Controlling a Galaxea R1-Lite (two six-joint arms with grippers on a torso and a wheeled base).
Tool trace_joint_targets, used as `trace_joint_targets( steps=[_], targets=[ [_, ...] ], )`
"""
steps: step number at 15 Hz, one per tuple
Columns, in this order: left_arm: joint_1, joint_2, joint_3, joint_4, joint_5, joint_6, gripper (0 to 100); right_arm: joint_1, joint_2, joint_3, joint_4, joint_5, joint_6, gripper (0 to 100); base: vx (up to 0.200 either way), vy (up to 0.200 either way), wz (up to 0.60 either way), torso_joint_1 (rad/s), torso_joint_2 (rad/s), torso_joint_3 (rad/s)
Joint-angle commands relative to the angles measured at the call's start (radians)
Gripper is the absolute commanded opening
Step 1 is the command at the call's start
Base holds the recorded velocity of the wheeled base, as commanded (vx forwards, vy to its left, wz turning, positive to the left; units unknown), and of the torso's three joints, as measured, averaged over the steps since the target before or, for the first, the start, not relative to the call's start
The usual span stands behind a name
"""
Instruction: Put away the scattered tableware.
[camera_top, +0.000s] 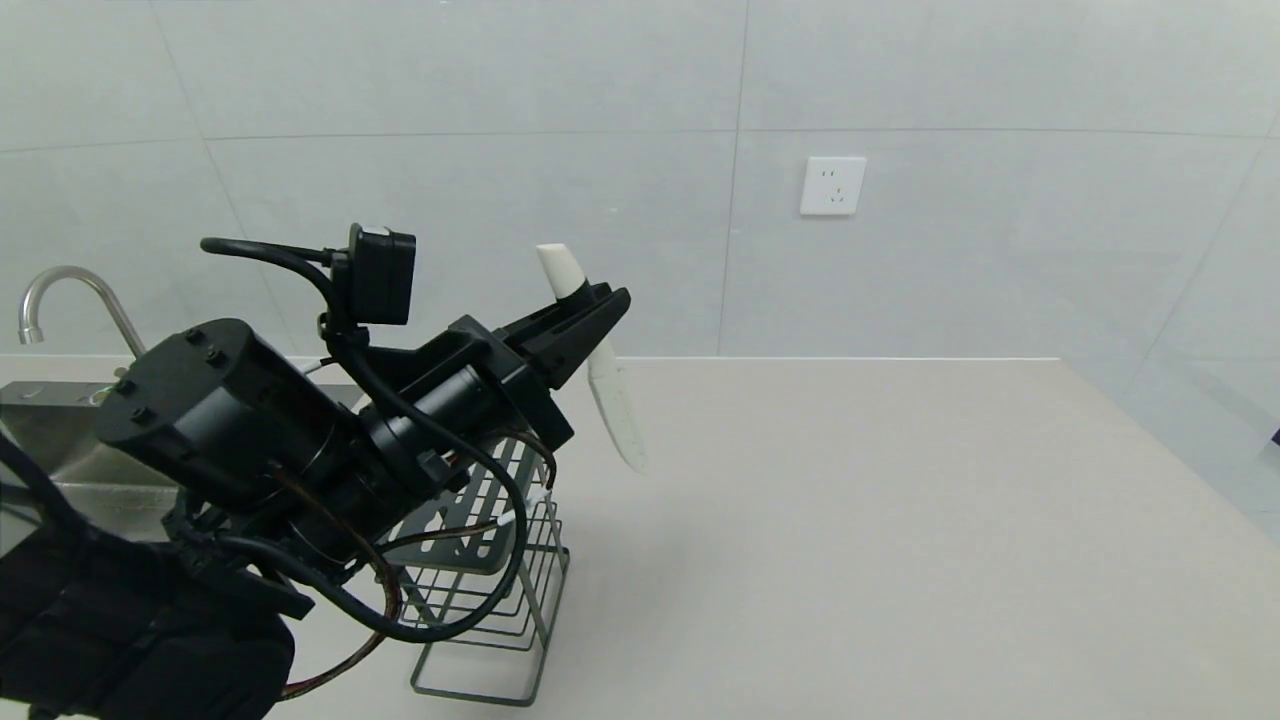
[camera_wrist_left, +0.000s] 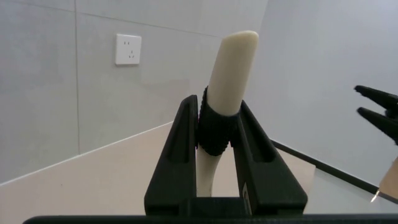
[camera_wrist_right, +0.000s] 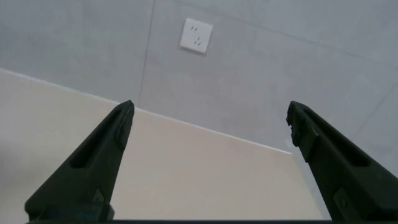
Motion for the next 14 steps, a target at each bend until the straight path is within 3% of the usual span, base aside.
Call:
trace_joint_targets(
  steps=[1,4,6,8,9,11,14],
  targets=[
    [-0.007,0.003,0.000,-0.001,-0.002,0.000,0,-0.025,-0.321,0.044,0.112,0.001,0.003,100,0.000,0.000,0.00,0.000,0.00,0.000],
    [-0.036,0.005,0.003,-0.001,-0.001,0.001,0,-0.059,-0.562,0.044,0.321,0.003,-0.003,100,0.000,0.000,0.00,0.000,0.00,0.000],
    [-0.036,0.002,0.005,-0.001,-0.001,0.001,0,-0.056,-0.560,0.044,0.344,0.003,0.008,100,0.000,0.000,0.00,0.000,0.00,0.000],
    [-0.035,0.002,0.006,-0.001,-0.001,0.007,0,-0.044,-0.562,0.044,0.460,0.010,0.014,100,0.000,0.000,0.00,0.000,0.00,0.000],
    [-0.035,-0.005,0.006,-0.001,0.001,0.007,0,0.047,-0.589,0.044,0.566,0.013,0.003,100,0.000,0.000,0.00,0.000,0.00,0.000],
    [-0.035,-0.025,0.012,-0.001,0.001,0.007,0,0.024,-0.624,0.044,0.618,0.010,0.009,100,0.000,0.000,0.00,0.000,0.00,0.000],
    [-0.029,-0.029,0.015,-0.001,0.001,0.010,0,0.021,-0.654,0.044,0.738,-0.134,0.101,100,0.000,0.000,0.00,0.000,0.00,0.000]
  ],
)
